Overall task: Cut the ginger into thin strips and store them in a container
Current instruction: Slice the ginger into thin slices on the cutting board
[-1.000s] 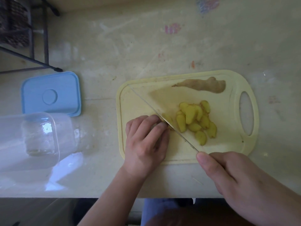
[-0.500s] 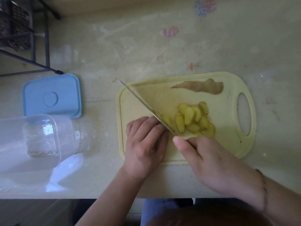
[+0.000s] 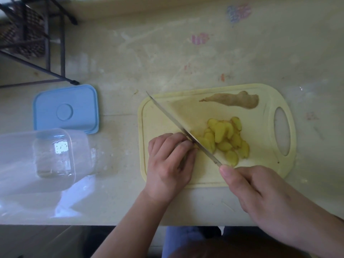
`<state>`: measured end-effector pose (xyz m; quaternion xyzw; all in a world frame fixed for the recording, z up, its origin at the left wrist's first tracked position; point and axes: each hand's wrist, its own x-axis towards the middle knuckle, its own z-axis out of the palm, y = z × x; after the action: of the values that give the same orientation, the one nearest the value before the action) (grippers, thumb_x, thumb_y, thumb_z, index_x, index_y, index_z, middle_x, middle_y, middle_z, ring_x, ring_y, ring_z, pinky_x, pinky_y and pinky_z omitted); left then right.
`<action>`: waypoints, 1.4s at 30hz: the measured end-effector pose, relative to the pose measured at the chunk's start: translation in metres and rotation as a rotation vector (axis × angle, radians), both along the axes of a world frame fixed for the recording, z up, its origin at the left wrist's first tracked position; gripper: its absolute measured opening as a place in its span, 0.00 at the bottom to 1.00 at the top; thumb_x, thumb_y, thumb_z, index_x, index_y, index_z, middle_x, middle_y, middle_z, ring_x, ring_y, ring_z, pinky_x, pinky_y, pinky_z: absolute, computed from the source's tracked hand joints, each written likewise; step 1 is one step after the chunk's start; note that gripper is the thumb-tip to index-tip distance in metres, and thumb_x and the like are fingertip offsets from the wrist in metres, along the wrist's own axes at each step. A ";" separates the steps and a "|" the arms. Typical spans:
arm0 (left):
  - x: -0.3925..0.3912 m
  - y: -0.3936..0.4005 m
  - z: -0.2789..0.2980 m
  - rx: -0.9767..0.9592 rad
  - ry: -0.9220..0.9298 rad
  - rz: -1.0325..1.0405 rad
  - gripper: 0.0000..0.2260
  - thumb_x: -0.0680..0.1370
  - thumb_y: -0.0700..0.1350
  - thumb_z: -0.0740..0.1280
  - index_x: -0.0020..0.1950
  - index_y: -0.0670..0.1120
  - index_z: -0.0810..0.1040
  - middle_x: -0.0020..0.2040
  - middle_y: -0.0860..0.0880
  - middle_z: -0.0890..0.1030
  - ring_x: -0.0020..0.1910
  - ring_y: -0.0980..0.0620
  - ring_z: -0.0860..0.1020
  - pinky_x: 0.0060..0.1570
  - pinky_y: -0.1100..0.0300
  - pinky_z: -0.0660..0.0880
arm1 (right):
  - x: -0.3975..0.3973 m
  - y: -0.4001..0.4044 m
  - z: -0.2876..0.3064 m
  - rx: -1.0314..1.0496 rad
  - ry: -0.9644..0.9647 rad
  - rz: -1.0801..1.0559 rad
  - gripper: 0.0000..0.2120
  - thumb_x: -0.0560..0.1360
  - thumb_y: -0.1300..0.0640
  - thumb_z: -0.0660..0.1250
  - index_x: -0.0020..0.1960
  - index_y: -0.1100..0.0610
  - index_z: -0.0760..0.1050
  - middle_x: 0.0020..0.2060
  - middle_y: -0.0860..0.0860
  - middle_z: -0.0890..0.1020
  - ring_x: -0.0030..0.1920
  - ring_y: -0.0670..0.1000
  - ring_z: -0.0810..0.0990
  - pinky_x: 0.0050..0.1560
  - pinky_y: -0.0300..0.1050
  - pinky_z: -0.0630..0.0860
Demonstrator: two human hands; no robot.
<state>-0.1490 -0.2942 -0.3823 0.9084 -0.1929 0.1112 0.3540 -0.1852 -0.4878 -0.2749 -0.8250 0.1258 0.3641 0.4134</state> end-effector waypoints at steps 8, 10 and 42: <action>0.000 0.000 -0.001 -0.011 -0.007 -0.003 0.02 0.77 0.38 0.74 0.45 0.39 0.85 0.50 0.46 0.84 0.49 0.44 0.82 0.49 0.48 0.74 | -0.006 -0.004 0.003 -0.022 0.025 0.009 0.38 0.65 0.18 0.43 0.39 0.52 0.69 0.23 0.51 0.70 0.26 0.46 0.70 0.32 0.42 0.67; 0.000 0.001 0.000 -0.013 -0.006 -0.005 0.03 0.77 0.38 0.73 0.45 0.39 0.85 0.50 0.46 0.84 0.49 0.44 0.81 0.49 0.48 0.74 | -0.007 -0.004 0.004 -0.038 0.016 0.005 0.38 0.64 0.18 0.42 0.38 0.51 0.69 0.23 0.51 0.70 0.26 0.46 0.71 0.32 0.43 0.67; 0.000 -0.001 0.003 -0.003 0.020 0.001 0.01 0.74 0.37 0.75 0.44 0.39 0.84 0.46 0.44 0.81 0.45 0.45 0.80 0.47 0.49 0.73 | 0.005 0.008 -0.019 0.043 -0.007 -0.150 0.36 0.69 0.21 0.47 0.30 0.54 0.64 0.20 0.48 0.64 0.21 0.46 0.64 0.25 0.37 0.62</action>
<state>-0.1488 -0.2950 -0.3795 0.9091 -0.1886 0.1025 0.3571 -0.1803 -0.4800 -0.2943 -0.8055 0.1781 0.3317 0.4576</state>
